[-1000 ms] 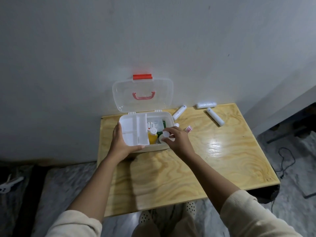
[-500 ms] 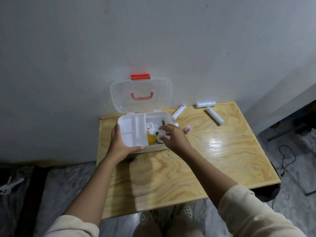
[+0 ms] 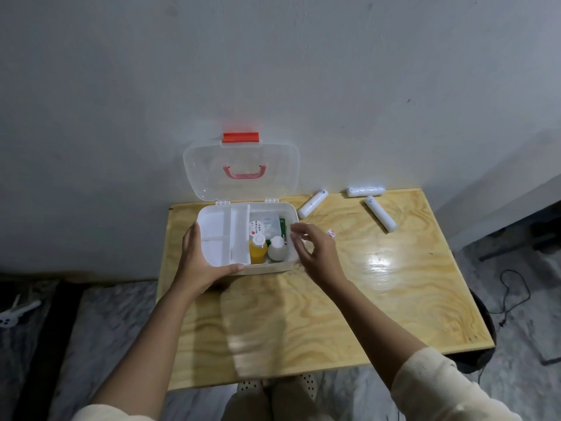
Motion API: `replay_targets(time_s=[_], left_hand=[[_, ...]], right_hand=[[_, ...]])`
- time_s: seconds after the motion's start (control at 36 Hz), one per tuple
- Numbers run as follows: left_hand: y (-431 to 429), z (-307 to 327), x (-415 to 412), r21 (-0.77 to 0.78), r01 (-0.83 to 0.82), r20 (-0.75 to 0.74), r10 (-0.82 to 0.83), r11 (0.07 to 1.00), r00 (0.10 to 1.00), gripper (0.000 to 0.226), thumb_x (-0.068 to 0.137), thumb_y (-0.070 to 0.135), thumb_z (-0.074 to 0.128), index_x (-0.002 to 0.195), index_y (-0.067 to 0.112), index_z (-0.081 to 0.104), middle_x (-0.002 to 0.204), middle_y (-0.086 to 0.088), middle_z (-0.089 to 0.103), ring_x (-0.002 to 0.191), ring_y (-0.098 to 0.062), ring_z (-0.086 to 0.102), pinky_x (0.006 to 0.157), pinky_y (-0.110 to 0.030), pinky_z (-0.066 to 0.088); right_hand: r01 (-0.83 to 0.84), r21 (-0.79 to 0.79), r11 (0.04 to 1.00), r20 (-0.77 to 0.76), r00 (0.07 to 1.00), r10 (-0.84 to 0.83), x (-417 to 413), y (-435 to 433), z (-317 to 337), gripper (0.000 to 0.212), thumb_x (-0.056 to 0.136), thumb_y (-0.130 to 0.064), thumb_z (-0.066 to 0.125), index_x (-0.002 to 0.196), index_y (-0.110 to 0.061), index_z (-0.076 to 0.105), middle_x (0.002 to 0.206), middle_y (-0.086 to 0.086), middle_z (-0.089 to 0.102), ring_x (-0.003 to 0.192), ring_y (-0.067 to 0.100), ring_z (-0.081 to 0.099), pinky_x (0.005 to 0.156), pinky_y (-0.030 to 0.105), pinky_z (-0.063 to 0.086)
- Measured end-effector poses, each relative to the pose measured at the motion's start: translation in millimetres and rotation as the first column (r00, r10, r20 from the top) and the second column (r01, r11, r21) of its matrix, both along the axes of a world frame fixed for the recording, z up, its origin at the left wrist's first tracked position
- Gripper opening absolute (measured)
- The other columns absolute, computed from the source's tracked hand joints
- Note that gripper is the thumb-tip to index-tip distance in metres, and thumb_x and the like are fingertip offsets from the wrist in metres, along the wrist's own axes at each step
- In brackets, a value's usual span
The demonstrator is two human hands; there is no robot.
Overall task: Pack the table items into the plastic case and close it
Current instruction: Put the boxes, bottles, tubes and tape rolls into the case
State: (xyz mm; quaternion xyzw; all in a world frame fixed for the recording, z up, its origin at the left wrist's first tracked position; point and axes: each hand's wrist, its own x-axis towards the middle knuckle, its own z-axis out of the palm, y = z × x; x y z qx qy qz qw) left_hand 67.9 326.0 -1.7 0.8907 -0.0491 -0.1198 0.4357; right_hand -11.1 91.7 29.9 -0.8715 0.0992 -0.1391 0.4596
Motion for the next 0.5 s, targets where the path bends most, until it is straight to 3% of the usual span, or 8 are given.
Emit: replay_targets(time_s=[0.14,0.28,0.39,0.44,0.5], left_hand=[[0.8,-5.6,-0.1,0.000,-0.023,-0.021,0.023,1.000,1.000,0.137,0.039,0.049,0.094,0.150,0.027,0.017,0.153,0.002,0.023,0.139,-0.020,0.028,0.110,-0.047,0.035],[3.8,-11.2,1.7,-0.021,-0.027,-0.034,0.026,0.999,0.999,0.138,0.034,0.057,0.093,0.148,0.035,0.019,0.152,0.007,0.028,0.138,-0.017,0.031,0.109,-0.047,0.037],[4.3,-10.0,3.2,-0.047,-0.027,-0.022,0.026,0.999,0.999,0.131,0.031,0.058,0.093,0.143,0.039,0.027,0.146,0.007,0.037,0.133,-0.018,0.039,0.105,-0.051,0.042],[3.4,-8.1,3.0,-0.059,-0.027,-0.009,0.026,0.998,1.000,0.125,0.032,0.054,0.094,0.140,0.040,0.031,0.143,0.007,0.040,0.131,-0.017,0.042,0.103,-0.051,0.043],[3.0,-5.7,1.9,-0.077,-0.023,-0.001,0.023,0.997,1.000,0.124,0.033,0.053,0.094,0.139,0.042,0.033,0.142,0.008,0.042,0.131,-0.016,0.043,0.103,-0.051,0.044]], right_hand=[[0.223,0.078,0.972,-0.075,0.973,-0.218,13.5,-38.4,-15.4,0.018,0.089,-0.009,0.053,0.104,-0.010,0.063,0.103,0.006,0.066,0.092,0.018,0.061,0.082,0.039,0.053],[0.365,-0.073,0.928,-0.185,0.910,-0.372,32.3,-95.8,-33.0,0.032,0.090,-0.015,0.050,0.121,-0.009,0.052,0.128,0.011,0.052,0.119,0.026,0.048,0.094,0.030,0.037],[0.489,-0.161,0.858,-0.284,0.809,-0.514,45.0,-137.1,-48.7,0.046,0.089,-0.013,0.046,0.134,-0.007,0.039,0.145,0.013,0.032,0.133,0.026,0.033,0.102,0.040,0.035],[0.489,-0.233,0.841,-0.355,0.762,-0.542,46.5,-150.1,-57.7,0.049,0.089,-0.014,0.047,0.136,-0.008,0.035,0.144,0.014,0.032,0.135,0.027,0.028,0.103,0.042,0.034],[0.466,-0.303,0.831,-0.379,0.741,-0.554,45.2,-154.5,-62.9,0.046,0.087,-0.015,0.048,0.131,-0.007,0.039,0.134,0.018,0.042,0.128,0.033,0.035,0.101,0.044,0.036]])
